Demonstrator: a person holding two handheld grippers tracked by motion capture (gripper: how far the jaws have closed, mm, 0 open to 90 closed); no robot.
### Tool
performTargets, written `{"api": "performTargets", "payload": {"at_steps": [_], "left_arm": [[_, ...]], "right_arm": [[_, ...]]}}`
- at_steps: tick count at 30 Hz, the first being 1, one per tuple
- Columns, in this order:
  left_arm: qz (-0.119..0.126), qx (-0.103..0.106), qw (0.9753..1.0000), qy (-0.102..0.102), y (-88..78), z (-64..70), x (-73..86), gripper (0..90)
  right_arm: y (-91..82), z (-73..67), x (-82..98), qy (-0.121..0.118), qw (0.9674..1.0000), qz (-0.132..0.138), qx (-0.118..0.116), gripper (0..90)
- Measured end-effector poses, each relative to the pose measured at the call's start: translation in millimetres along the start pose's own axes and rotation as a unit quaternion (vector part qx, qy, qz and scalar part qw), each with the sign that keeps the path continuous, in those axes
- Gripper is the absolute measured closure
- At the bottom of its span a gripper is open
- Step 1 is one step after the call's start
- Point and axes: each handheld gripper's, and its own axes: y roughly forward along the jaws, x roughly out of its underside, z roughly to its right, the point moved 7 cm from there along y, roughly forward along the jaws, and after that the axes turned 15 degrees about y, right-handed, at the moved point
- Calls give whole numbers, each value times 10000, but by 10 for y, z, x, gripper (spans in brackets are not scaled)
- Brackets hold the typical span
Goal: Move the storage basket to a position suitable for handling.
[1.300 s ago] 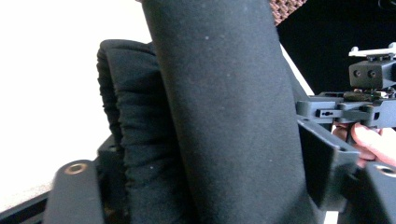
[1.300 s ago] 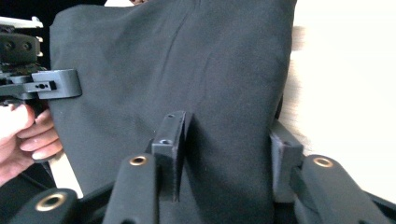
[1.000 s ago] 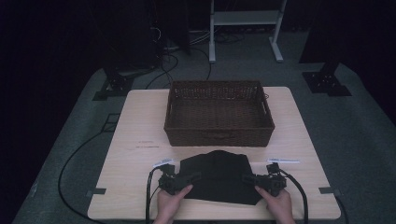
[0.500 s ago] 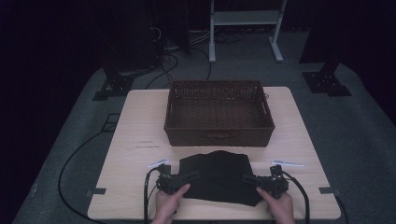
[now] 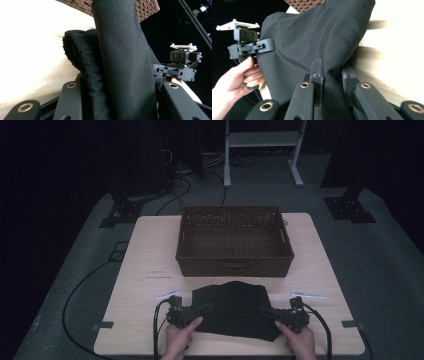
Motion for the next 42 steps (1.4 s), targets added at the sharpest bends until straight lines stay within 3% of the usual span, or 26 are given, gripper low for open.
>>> {"api": "performTargets", "payload": {"at_steps": [17, 27, 35, 42], "left_arm": [[167, 270, 9995, -57, -96, 114, -95, 558], [291, 408, 9987, 45, -191, 238, -260, 558], [432, 483, 9975, 276, -254, 359, -515, 558], [682, 577, 9948, 481, -303, 500, -827, 559]], "right_arm": [[-82, -151, -23, 35, 9993, 24, -375, 761], [-182, -336, -91, -57, 9979, 117, -628, 761], [-282, -554, -255, -275, 9963, 282, -770, 761], [-405, -789, -447, -495, 9937, 453, -894, 761]]}}
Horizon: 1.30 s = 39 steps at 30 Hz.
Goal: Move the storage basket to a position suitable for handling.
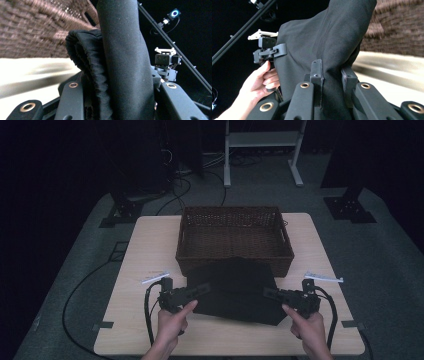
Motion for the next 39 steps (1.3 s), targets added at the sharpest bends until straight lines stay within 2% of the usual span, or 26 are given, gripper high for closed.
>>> {"api": "performTargets", "payload": {"at_steps": [8, 12, 14, 15, 19, 28, 29, 33, 39], "left_arm": [[101, 66, 9998, 149, -6, 73, -243, 559], [66, 62, 9998, 182, -8, 75, -242, 559], [49, 86, 9999, 49, 2, 51, -219, 560], [49, 86, 9999, 49, 2, 51, -219, 560], [75, 103, 9999, 91, 5, 69, -295, 560], [144, 183, 9997, 114, 15, 121, -621, 560], [144, 183, 9997, 114, 15, 121, -621, 560], [220, 292, 9993, 43, 0, 160, -839, 559], [267, 285, 9992, 84, 2, 171, -1086, 559]], "right_arm": [[-38, -197, -194, -151, 9998, 82, -123, 761], [-36, -217, -211, -203, 9997, 70, -98, 761], [-28, -187, -197, -180, 9998, -4, -52, 761], [-28, -187, -197, -180, 9998, -4, -52, 761], [-34, -223, -237, -160, 9998, -9, -106, 761], [-57, -451, -476, -305, 9993, 26, -226, 761], [-60, -483, -509, -296, 9993, 20, -236, 761], [-70, -607, -656, -369, 9989, 37, -285, 761], [-60, -798, -861, -472, 9983, 100, -334, 761]]}}
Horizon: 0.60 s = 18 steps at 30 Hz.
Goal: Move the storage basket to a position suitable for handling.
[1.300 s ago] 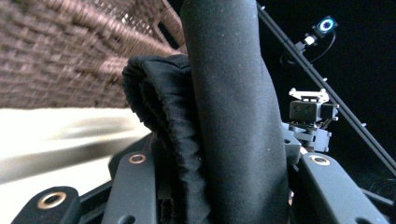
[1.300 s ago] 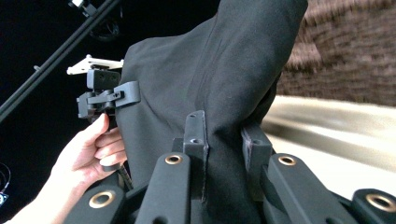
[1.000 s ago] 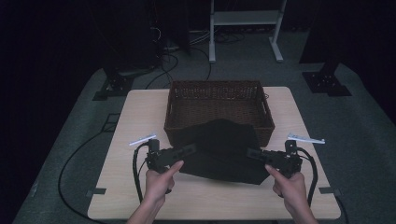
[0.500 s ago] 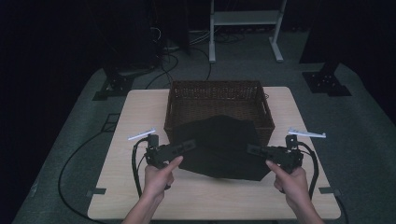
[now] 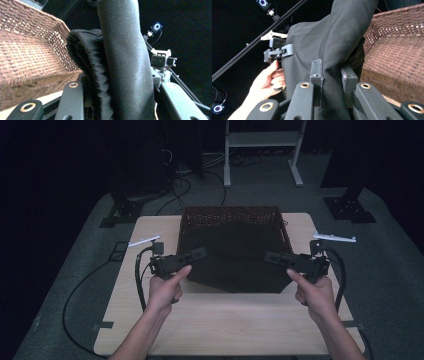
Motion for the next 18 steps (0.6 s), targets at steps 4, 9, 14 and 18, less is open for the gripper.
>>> {"api": "performTargets", "payload": {"at_steps": [4, 9, 14, 18], "left_arm": [[11, -21, 10000, 20, 26, -24, -153, 559], [50, -73, 10000, 31, 90, -65, -332, 559], [131, -115, 9998, 40, 138, -86, -536, 559], [167, -202, 9996, 106, 184, -120, -716, 558]], "right_arm": [[25, -63, -134, -16, 10000, 43, -33, 761], [51, -95, -313, 19, 10000, 53, -49, 760], [81, -151, -529, 59, 9999, 94, -66, 760], [122, -190, -698, 98, 9998, 156, -94, 760]]}}
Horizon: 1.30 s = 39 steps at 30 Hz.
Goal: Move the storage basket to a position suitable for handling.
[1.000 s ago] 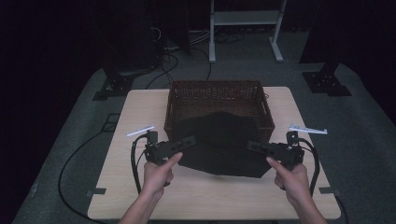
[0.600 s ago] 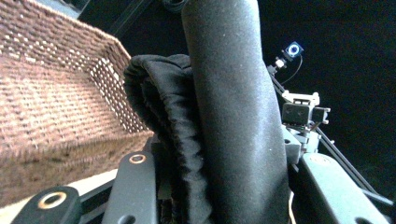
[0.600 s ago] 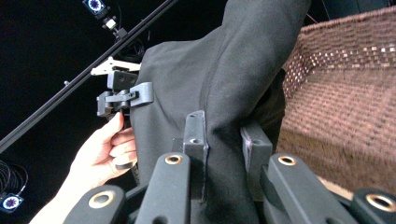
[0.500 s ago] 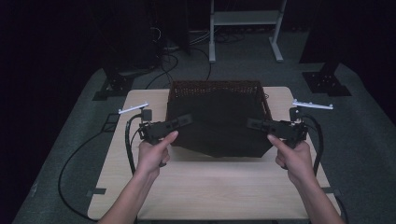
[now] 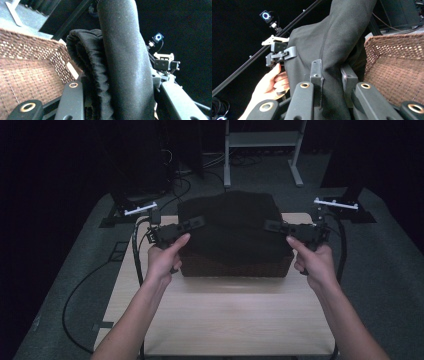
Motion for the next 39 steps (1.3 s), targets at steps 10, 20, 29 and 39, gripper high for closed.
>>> {"api": "performTargets", "payload": {"at_steps": [10, 20, 29, 39], "left_arm": [[-42, -261, 9996, 34, 165, -266, -246, 559], [-24, -454, 9989, -127, 349, -722, -232, 559], [-30, -643, 9976, -255, 472, -1024, -141, 559], [-53, -787, 9962, -367, 669, -1333, 13, 559]], "right_arm": [[195, 170, -352, 207, 9997, 29, 153, 760], [450, 510, -580, 473, 9984, 64, 318, 760], [623, 795, -681, 601, 9968, 76, 515, 760], [738, 1125, -734, 689, 9945, 57, 784, 759]]}}
